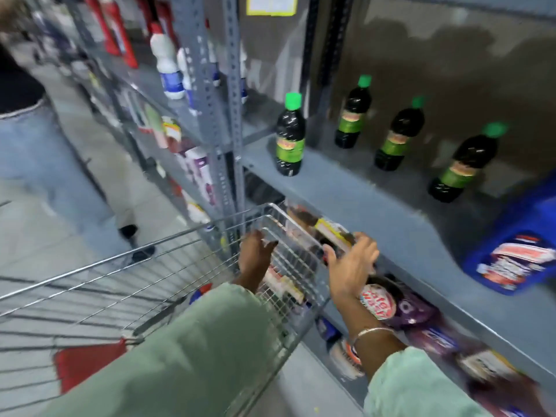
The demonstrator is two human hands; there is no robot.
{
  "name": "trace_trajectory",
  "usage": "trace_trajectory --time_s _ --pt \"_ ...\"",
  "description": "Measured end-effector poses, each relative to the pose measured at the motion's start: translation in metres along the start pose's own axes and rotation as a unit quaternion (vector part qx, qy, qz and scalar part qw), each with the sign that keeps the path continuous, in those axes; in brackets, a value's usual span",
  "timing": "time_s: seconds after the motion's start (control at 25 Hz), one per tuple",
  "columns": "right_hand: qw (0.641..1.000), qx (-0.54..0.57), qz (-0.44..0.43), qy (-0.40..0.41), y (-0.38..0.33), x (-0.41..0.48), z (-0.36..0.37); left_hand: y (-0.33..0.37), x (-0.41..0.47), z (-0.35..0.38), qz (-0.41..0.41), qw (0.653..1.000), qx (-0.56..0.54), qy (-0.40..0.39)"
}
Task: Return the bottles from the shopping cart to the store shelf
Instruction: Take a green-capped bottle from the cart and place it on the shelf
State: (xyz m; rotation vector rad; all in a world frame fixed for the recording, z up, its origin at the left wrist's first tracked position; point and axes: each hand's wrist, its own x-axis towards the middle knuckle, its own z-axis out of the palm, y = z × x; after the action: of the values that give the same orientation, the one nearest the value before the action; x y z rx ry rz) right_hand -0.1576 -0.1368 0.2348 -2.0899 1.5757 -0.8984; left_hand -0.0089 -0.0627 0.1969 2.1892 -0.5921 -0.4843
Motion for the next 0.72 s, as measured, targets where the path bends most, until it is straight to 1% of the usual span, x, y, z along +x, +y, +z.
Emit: trace_trajectory --time_s 0.08,0.2,0.32,0.44,0.48,0.56,0.64,0.72 --pt "0.995 -0.002 -0.005 -0.099 -0.015 -0.012 0.053 -0.061 0.014 -0.018 -0.082 0.995 0.022 -0.050" --pt "0.973 0.024 0.046 -0.227 -0.010 -0.029 0.139 -0.142 0.034 -0.018 -0.166 0.979 0.070 -0.093" --pt "0.933 0.026 0.128 -0.336 0.017 -0.044 0.223 -0.196 0.051 0.008 -0.210 0.967 0.066 -0.125" --pt "0.887 0.021 0.197 -0.418 0.041 -0.053 0.288 -0.224 0.059 0.043 -0.210 0.961 0.069 -0.163" --pt "0.874 0.026 0.214 -0.436 0.048 -0.056 0.309 -0.232 0.061 0.056 -0.212 0.958 0.073 -0.178" --pt "0.862 0.044 0.248 -0.440 0.055 -0.057 0.337 -0.235 0.063 0.073 -0.214 0.958 0.061 -0.182" --pt "0.864 0.061 0.272 -0.419 0.056 -0.058 0.352 -0.233 0.063 0.082 -0.220 0.964 0.028 -0.145" --pt "0.856 0.095 0.300 -0.410 0.056 -0.062 0.355 -0.224 0.057 0.083 -0.242 0.964 0.007 -0.110"
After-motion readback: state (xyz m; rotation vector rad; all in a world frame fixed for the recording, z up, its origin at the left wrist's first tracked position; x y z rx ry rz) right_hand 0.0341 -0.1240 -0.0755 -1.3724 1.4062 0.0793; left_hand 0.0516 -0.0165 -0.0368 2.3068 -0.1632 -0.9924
